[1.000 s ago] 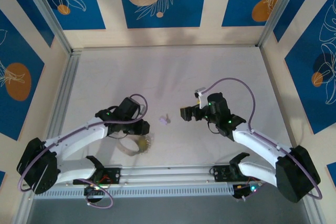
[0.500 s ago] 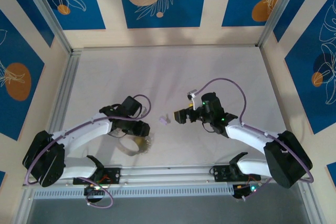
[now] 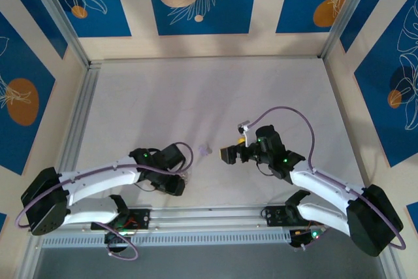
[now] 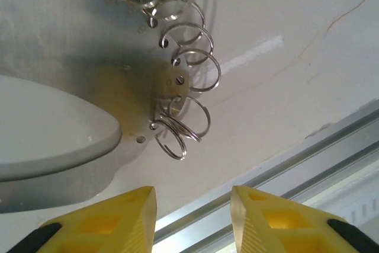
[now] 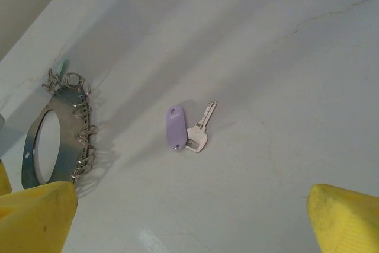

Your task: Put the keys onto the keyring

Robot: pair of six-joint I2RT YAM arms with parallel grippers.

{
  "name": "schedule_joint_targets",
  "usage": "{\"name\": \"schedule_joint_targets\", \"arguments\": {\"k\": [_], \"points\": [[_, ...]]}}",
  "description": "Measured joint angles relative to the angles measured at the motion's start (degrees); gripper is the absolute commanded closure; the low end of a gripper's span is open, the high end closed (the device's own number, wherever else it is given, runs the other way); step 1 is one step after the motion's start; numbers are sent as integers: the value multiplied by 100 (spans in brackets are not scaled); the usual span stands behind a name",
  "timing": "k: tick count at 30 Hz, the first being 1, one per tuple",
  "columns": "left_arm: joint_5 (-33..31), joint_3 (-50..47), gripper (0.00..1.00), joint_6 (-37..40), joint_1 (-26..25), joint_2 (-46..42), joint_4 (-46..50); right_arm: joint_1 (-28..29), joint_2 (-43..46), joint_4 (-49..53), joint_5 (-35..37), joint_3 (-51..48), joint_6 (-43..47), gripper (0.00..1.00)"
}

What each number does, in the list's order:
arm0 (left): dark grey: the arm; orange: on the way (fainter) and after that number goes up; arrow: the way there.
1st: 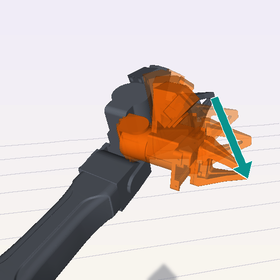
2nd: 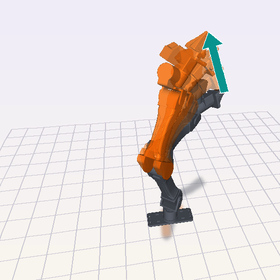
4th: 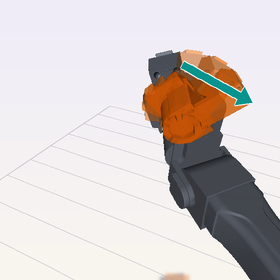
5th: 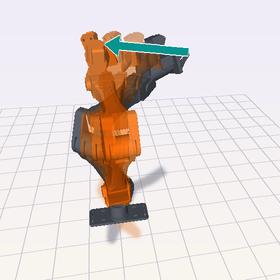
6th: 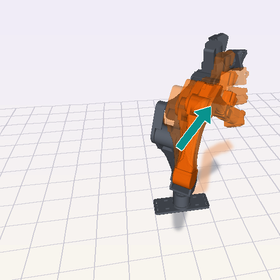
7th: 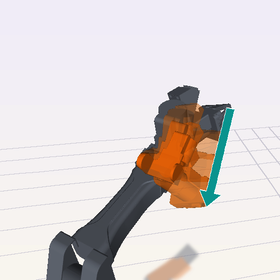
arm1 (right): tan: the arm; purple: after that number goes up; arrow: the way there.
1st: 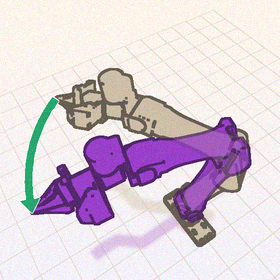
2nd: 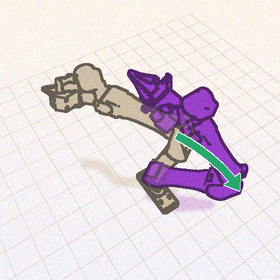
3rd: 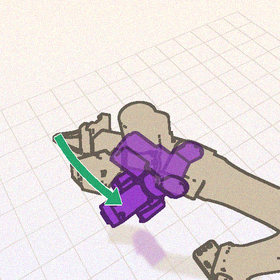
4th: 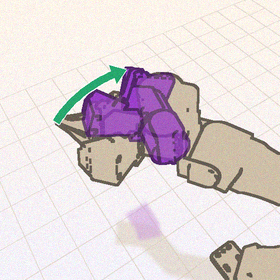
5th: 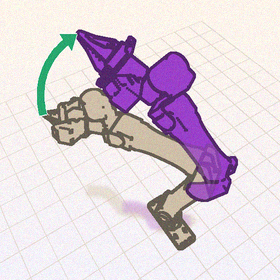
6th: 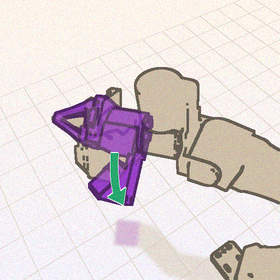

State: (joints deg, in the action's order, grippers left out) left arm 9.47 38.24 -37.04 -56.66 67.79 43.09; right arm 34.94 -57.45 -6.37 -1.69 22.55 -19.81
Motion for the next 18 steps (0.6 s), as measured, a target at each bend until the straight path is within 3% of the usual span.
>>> {"name": "schedule_joint_targets", "arguments": {"k": [5, 18], "points": [[-166, 20, 71, -59, -240, 363, -17, 0, 42, 4, 26, -74, -17, 1], [-562, 391, 71, 9, -278, 960, -59, 0, 291, 2, 136, -179, -17, 1]]}}
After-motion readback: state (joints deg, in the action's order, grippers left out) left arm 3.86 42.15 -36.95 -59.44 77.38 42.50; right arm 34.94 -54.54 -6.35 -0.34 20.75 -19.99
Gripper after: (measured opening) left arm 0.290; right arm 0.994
